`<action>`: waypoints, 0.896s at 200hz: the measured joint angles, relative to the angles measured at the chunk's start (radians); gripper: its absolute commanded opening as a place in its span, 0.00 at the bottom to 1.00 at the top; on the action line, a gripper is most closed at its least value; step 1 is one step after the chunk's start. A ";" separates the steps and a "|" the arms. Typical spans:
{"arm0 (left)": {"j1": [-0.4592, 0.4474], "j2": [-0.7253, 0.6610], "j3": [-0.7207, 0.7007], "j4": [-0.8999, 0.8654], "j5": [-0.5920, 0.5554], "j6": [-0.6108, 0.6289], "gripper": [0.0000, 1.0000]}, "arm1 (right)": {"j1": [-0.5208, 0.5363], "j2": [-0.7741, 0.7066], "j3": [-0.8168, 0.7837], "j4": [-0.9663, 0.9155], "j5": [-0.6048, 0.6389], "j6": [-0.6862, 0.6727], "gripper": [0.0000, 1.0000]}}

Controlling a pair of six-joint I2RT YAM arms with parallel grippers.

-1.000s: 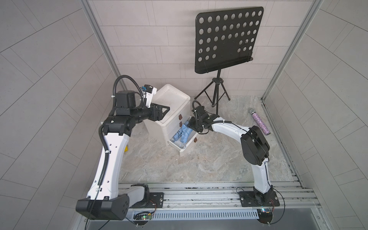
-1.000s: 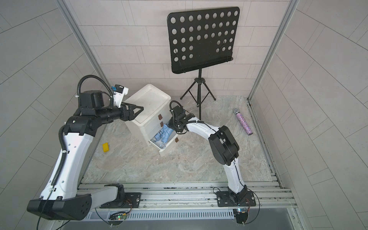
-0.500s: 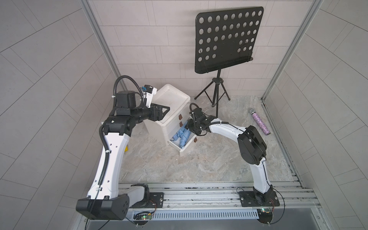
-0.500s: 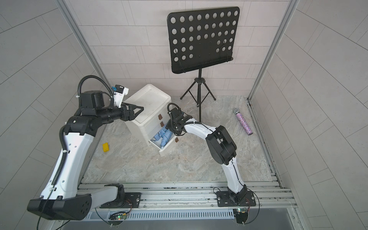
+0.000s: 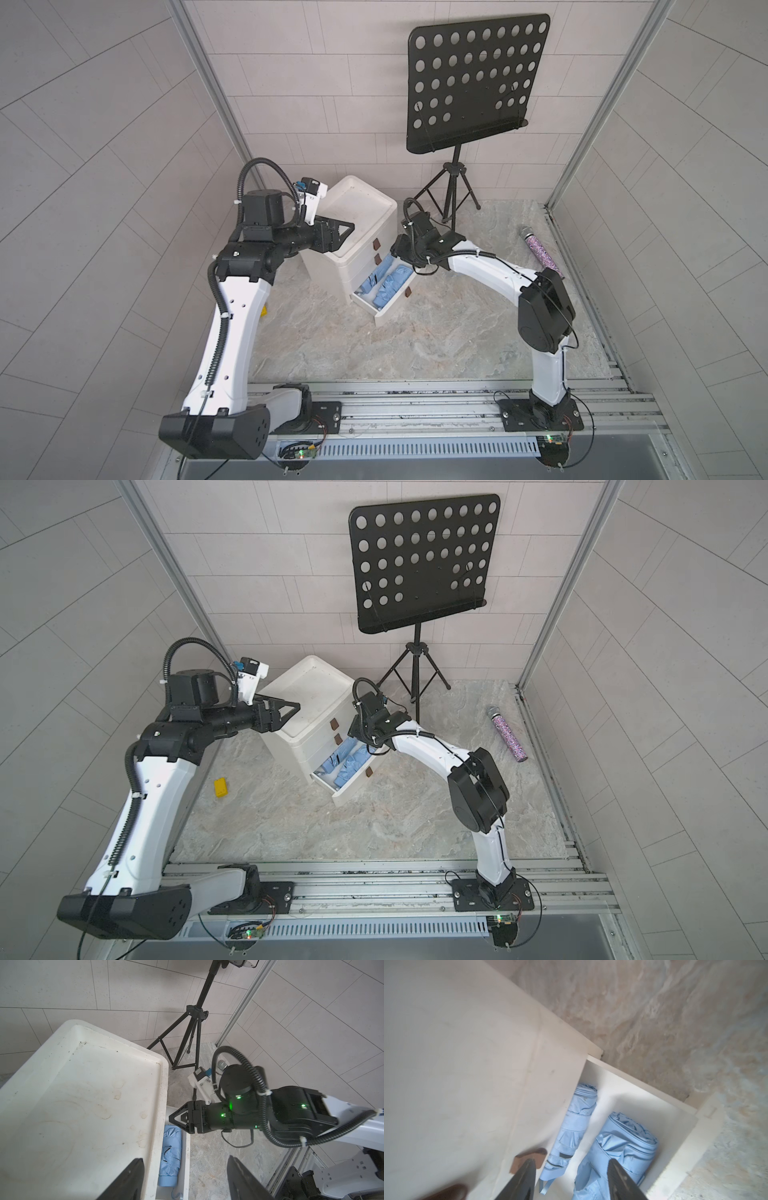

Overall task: Place the umbrella in the drawer by color
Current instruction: Place the umbrella in the drawer, then close the drawer in the storage box.

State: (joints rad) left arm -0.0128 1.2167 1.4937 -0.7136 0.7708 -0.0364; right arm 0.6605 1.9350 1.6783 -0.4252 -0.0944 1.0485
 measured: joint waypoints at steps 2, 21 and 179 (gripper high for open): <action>0.000 0.000 0.000 0.000 0.000 0.000 0.69 | 0.000 -0.004 -0.001 0.002 0.001 -0.004 0.52; 0.005 0.000 -0.002 0.000 -0.003 0.000 0.69 | 0.000 -0.068 -0.040 0.016 0.009 -0.032 0.46; 0.163 0.283 0.267 -0.054 -0.178 0.060 0.90 | -0.061 -0.396 -0.673 0.354 -0.124 -0.155 0.63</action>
State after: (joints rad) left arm 0.1501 1.5002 1.7611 -0.7673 0.5930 0.0231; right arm 0.5991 1.5387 1.0050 -0.0715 -0.2180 0.8932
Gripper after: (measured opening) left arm 0.901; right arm 0.614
